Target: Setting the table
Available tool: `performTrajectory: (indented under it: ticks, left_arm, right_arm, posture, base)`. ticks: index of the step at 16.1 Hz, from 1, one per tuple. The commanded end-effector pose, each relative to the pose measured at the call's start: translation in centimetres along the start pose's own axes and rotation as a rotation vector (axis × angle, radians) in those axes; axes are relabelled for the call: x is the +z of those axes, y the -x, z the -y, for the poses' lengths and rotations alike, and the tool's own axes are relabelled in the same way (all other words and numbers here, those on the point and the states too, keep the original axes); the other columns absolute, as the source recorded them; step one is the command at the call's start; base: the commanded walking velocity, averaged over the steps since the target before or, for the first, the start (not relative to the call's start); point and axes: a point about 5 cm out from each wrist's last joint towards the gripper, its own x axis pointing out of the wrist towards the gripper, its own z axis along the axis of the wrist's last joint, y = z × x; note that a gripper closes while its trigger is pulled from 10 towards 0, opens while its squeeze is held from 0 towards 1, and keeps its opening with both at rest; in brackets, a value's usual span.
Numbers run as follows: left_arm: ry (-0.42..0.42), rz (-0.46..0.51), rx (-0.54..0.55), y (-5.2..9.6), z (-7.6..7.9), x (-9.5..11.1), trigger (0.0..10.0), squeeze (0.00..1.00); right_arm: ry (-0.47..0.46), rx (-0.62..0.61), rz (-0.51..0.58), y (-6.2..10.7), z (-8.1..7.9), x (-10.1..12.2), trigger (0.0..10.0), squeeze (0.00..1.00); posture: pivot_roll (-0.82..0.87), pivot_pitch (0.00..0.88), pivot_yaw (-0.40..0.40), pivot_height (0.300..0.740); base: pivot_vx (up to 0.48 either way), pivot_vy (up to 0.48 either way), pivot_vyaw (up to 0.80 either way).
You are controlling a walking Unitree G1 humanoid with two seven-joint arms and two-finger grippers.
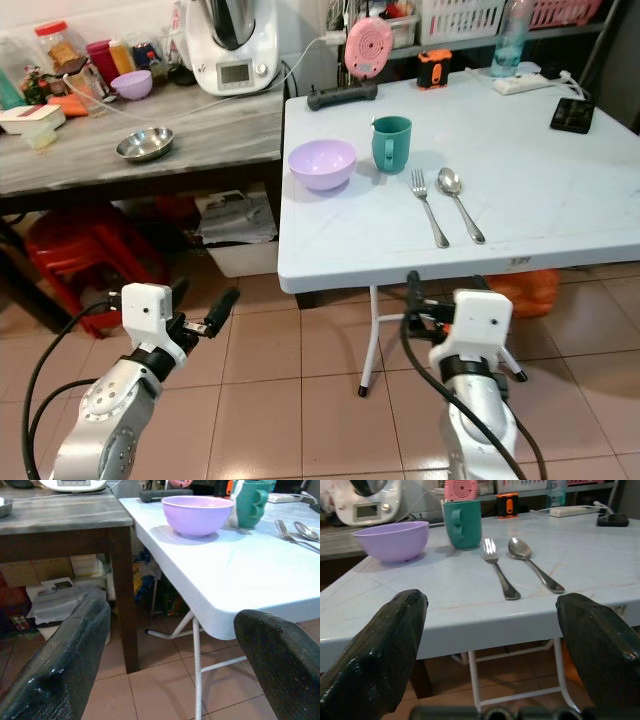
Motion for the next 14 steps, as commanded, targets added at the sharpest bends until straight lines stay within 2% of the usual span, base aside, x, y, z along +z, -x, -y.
performTrajectory:
  ticks: [1,14]
  left_arm:
    - [-0.007,0.021,-0.010,0.03,-0.21,0.65,10.0,0.00]
    - [0.007,0.022,-0.054,-0.18,0.22,0.65,10.0,0.00]
  right_arm:
    - [0.003,0.011,0.008,-0.09,-0.33,0.18,10.0,0.00]
    - [0.018,0.017,0.017,-0.19,-0.46,0.28,10.0,0.00]
  posture:
    - [-0.08,0.000,0.143,0.740]
    - [-0.08,0.000,0.144,0.740]
  base:
    - [0.274,0.000,0.00]
    - [0.359,0.000,0.00]
